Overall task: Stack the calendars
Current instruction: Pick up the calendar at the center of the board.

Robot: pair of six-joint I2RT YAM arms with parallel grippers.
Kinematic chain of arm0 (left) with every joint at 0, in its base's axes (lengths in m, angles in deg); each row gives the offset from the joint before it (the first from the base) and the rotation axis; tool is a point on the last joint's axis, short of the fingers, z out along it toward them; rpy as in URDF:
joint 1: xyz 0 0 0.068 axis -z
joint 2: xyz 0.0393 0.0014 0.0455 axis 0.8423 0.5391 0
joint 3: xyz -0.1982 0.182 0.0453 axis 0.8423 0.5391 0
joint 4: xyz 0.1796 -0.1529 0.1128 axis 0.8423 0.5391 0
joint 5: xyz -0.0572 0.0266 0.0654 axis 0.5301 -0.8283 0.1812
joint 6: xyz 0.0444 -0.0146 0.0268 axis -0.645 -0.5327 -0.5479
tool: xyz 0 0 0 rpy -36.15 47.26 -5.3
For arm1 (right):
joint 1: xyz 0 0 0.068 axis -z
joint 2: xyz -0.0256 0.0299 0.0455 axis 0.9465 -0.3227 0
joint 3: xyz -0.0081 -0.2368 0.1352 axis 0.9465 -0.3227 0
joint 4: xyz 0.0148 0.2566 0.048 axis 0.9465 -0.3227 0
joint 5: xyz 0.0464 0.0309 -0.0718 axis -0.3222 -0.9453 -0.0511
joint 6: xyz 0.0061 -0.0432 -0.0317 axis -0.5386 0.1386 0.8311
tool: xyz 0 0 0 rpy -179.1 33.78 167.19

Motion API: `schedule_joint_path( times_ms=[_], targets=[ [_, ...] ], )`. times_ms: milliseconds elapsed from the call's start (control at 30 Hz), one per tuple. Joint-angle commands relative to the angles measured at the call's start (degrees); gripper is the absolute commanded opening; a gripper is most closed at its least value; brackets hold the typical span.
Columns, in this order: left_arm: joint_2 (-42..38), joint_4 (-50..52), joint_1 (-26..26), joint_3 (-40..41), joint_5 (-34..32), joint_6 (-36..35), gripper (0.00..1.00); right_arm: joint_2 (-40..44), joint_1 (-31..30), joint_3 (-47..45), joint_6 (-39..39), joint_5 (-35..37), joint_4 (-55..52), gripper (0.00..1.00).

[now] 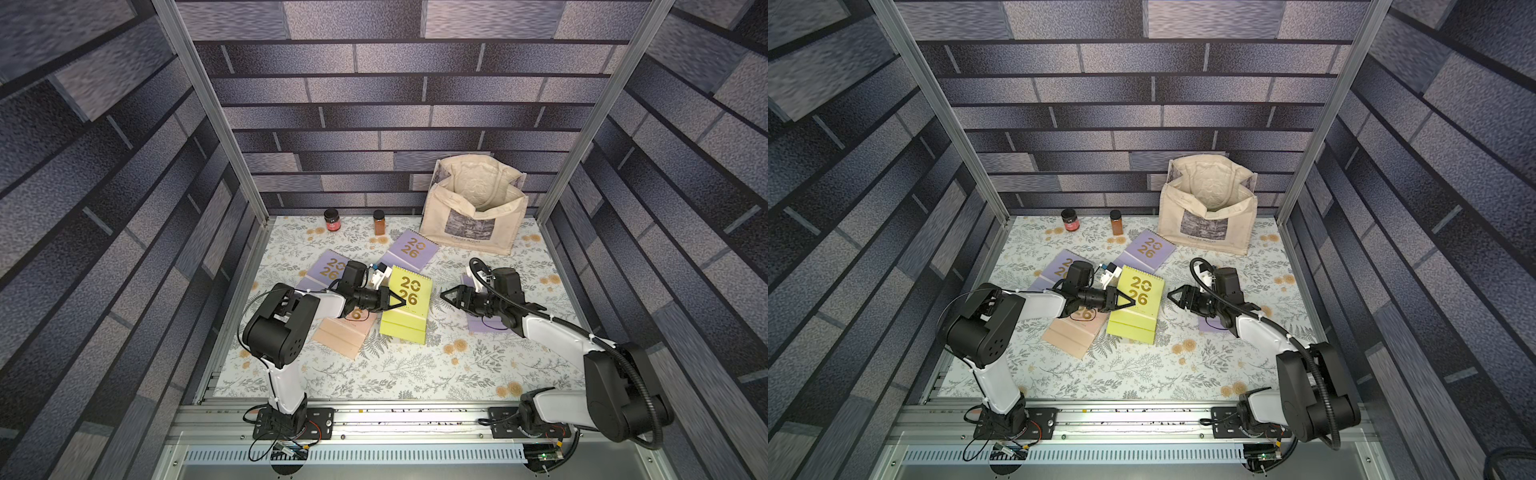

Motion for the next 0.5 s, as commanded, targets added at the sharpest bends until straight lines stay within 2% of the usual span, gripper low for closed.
schedule_joint_path(
  times_ms=[0,200,467],
  targets=[
    [-5.81,-3.38,0.13,-0.72,2.59,2.08,0.0,0.96,0.59,-2.05,0.85,-5.19,2.24,0.76],
    [-10.01,-1.25,0.37,-2.63,3.63,1.88,0.0,-1.24,0.66,-4.89,-4.64,-14.44,18.23,0.77],
    [-11.66,-3.25,1.23,-2.48,4.74,4.01,0.0,-3.38,0.24,-3.88,-5.18,-16.63,24.56,0.76]
  ],
)
